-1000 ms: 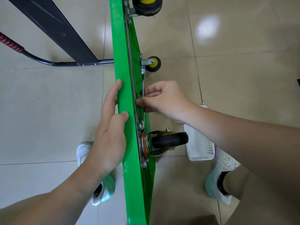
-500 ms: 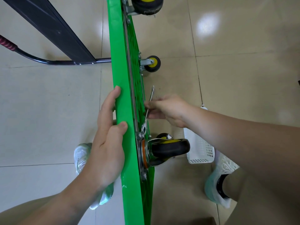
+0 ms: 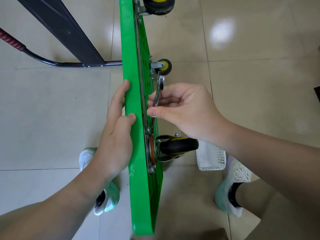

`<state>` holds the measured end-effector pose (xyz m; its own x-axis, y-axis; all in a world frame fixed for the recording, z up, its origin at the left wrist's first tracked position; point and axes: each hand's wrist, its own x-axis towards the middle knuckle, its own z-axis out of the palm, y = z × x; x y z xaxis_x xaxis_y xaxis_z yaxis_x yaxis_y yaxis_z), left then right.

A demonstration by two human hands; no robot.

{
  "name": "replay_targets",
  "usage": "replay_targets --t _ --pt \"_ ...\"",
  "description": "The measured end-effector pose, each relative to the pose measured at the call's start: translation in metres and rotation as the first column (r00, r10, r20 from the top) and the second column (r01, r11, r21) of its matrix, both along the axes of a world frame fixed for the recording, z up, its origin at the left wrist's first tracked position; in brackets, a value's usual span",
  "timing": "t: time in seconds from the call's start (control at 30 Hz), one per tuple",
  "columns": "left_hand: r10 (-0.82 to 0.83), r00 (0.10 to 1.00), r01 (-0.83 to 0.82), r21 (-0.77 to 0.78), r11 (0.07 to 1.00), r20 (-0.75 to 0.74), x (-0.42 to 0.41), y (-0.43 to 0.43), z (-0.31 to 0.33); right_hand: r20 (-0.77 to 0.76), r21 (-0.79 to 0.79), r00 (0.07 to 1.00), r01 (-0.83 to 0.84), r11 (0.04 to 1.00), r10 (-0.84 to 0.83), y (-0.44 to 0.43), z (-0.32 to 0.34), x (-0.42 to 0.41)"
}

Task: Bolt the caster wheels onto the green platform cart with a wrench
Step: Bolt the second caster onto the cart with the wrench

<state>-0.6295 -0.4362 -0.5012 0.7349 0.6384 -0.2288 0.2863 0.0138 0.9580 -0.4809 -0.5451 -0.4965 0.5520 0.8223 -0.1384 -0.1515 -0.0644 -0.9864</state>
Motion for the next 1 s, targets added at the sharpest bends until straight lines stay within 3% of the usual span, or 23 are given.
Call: replay_targets --t 0.2,0.8,1.0 --pt "0.0 1.0 0.0 -0.005 1.0 -0.004 0.001 0.0 -0.001 0.077 -0.037 0.997 -0.017 0.999 0.02 -0.008 -0.004 -0.007" --pt "-0.026 1.0 0.025 0.025 0.999 0.016 -0.001 0.003 -0.004 -0.13 -0.205 0.991 -0.004 0.979 -0.023 0.022 -0.021 0.007" --pt "-0.04 0.999 0.04 0.014 0.999 0.015 -0.001 0.002 -0.004 -0.164 -0.161 0.985 0.025 0.987 -0.052 0.024 -0.021 0.013"
